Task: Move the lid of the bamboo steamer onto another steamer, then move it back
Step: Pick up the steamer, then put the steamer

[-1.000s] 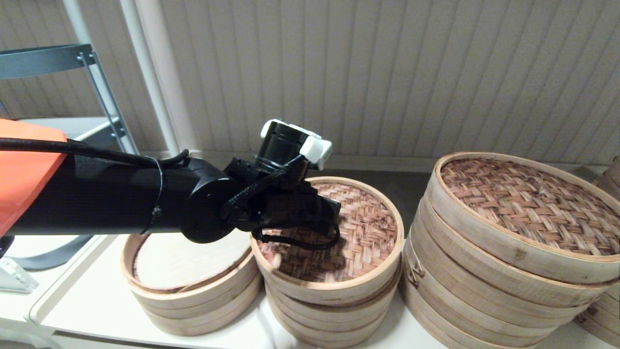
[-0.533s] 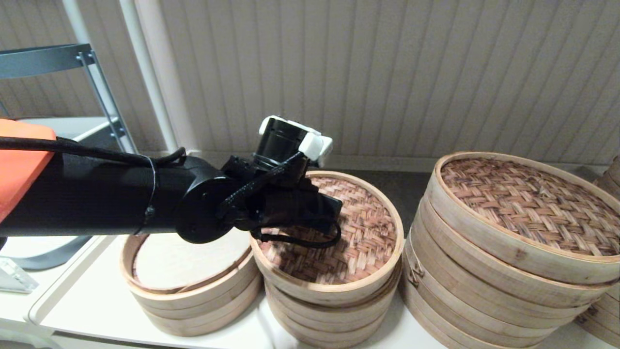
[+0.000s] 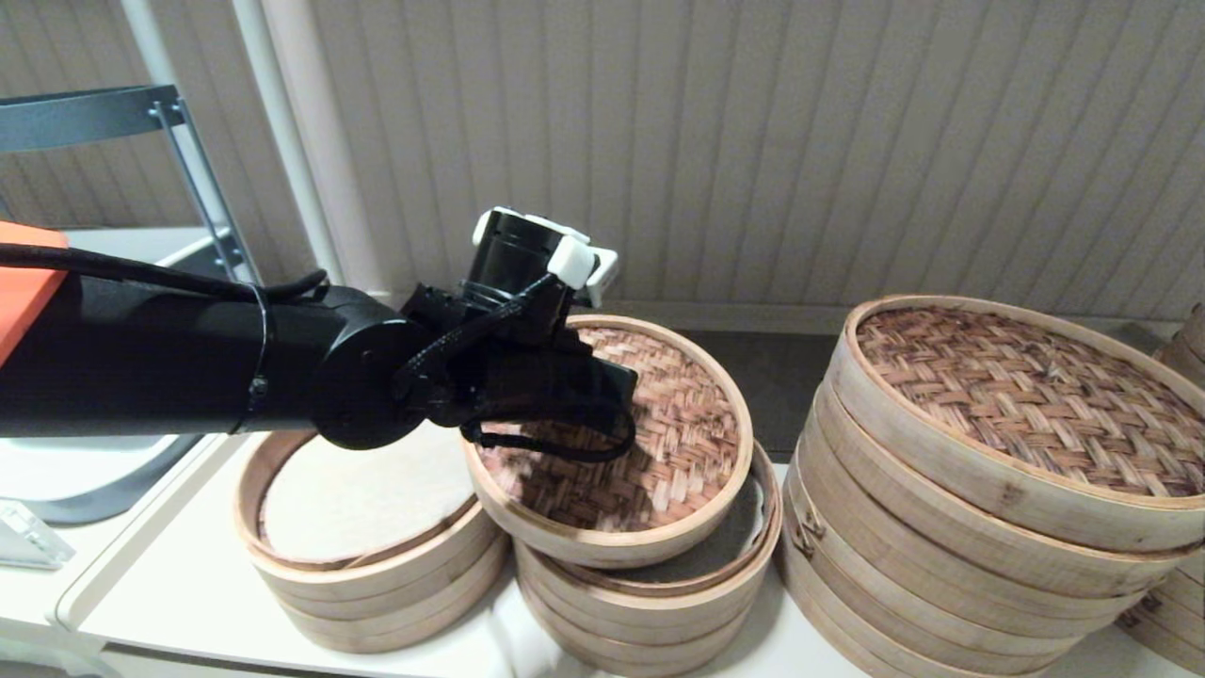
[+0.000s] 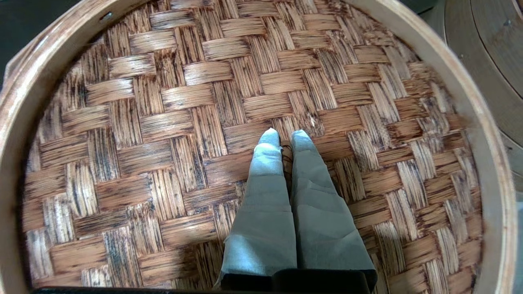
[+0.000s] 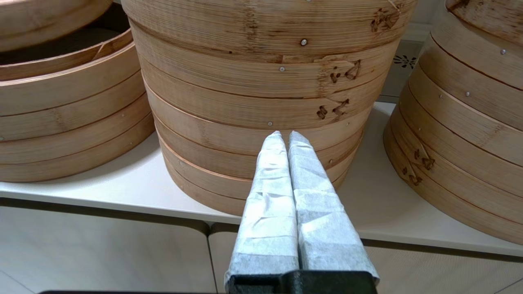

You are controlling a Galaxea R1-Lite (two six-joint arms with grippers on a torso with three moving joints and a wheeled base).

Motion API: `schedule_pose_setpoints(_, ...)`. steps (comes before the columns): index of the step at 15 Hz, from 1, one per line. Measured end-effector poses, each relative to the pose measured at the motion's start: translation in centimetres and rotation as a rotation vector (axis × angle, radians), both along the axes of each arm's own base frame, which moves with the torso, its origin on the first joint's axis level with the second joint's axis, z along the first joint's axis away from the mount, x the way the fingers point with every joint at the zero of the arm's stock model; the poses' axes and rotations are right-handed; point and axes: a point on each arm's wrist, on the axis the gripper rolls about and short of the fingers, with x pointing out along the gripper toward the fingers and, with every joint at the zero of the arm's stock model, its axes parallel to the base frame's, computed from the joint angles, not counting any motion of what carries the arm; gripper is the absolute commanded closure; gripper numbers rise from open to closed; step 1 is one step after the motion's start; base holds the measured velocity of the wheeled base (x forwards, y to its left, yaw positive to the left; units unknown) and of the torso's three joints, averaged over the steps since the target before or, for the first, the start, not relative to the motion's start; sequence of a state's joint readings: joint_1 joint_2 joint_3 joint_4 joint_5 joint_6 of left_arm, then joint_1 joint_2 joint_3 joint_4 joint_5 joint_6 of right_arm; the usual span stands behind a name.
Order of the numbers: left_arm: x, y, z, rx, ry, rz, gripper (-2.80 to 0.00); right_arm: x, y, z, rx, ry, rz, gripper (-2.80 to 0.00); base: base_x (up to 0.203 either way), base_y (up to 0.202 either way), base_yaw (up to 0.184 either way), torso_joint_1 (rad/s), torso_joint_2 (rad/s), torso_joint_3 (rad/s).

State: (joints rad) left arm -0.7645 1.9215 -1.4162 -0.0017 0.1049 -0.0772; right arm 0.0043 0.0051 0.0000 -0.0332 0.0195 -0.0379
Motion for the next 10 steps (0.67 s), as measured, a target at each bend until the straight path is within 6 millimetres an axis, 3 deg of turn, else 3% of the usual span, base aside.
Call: schedule_pose_setpoints(10,1.7,3.7,0.2,0.014,0.019,0.084,0.00,0.0,0.0,0.0,0.000,0.000,0.000,0.00,0.000,0.000,0.000,0.000,0.00,0.000)
